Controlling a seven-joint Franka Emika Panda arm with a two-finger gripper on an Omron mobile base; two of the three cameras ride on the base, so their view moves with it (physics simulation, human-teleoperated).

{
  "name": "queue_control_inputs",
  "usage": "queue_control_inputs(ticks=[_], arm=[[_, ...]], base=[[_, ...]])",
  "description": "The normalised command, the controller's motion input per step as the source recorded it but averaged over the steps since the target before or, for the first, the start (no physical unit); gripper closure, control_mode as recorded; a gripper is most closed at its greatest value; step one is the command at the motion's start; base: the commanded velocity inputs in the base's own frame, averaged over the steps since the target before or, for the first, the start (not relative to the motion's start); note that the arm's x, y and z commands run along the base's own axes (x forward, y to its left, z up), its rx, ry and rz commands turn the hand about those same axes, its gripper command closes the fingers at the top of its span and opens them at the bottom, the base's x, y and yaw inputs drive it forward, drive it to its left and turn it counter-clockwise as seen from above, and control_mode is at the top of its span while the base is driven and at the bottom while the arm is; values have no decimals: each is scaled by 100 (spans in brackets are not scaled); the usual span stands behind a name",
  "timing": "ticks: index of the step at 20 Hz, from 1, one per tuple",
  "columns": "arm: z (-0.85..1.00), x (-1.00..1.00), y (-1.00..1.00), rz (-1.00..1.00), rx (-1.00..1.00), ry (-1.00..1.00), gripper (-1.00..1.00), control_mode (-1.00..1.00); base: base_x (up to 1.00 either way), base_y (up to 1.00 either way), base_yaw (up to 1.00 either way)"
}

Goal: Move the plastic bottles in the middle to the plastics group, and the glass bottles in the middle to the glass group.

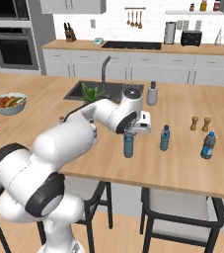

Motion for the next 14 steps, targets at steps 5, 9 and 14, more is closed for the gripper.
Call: queue_control_inputs(ticks=[5,9,14], arm=[[0,22,-7,0,0,-1,100,-100],[-4,0,-37,-1,0,-11,100,-100],[-2,-3,-70,-3,0,-10,100,-100]], base=[[0,0,0],[0,0,0],[0,0,0]])
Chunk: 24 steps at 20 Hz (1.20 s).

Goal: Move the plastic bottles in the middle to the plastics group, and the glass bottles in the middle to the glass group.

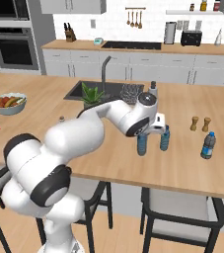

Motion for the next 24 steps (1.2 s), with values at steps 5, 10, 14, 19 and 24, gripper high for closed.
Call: queue_control_inputs(ticks=[5,10,14,19,24], arm=[[-5,-10,-79,-5,0,-7,100,-100],[0,-2,-72,-2,0,-6,100,-100],[0,-2,-37,0,0,-5,100,-100],[-6,0,-17,0,-2,-3,100,-100],[-2,0,0,3,-8,0,100,-100]], base=[[0,0,0],[0,0,0],[0,0,0],[0,0,0],[0,0,0]])
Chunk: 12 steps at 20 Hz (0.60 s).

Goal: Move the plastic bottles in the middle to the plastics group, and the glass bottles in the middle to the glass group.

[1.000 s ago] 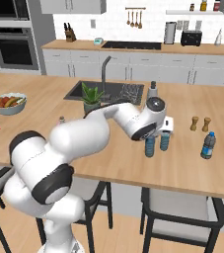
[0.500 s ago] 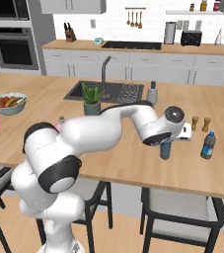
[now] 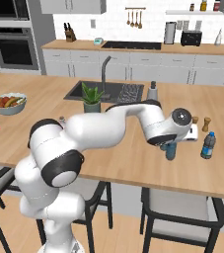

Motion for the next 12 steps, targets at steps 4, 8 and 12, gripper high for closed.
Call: queue_control_inputs(ticks=[4,8,12], arm=[[0,4,0,5,-7,0,100,-100],[0,16,0,6,-11,1,100,-100],[0,11,0,4,-7,3,100,-100]], base=[[0,0,0],[0,0,0],[0,0,0]])
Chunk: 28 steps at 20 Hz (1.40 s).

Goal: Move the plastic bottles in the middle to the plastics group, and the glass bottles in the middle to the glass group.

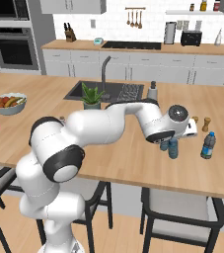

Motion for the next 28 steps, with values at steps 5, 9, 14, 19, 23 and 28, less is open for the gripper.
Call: queue_control_inputs(ticks=[5,9,14,19,23,28], arm=[[-9,2,-3,0,0,0,100,-100],[-50,8,-2,0,0,0,100,-100],[-50,12,-1,1,0,0,100,-100],[-9,16,-16,1,8,0,100,-100],[0,29,-16,0,11,0,100,-100],[0,11,-4,0,0,0,100,-100]], base=[[0,0,0],[0,0,0],[0,0,0],[0,0,0],[0,0,0],[0,0,0]])
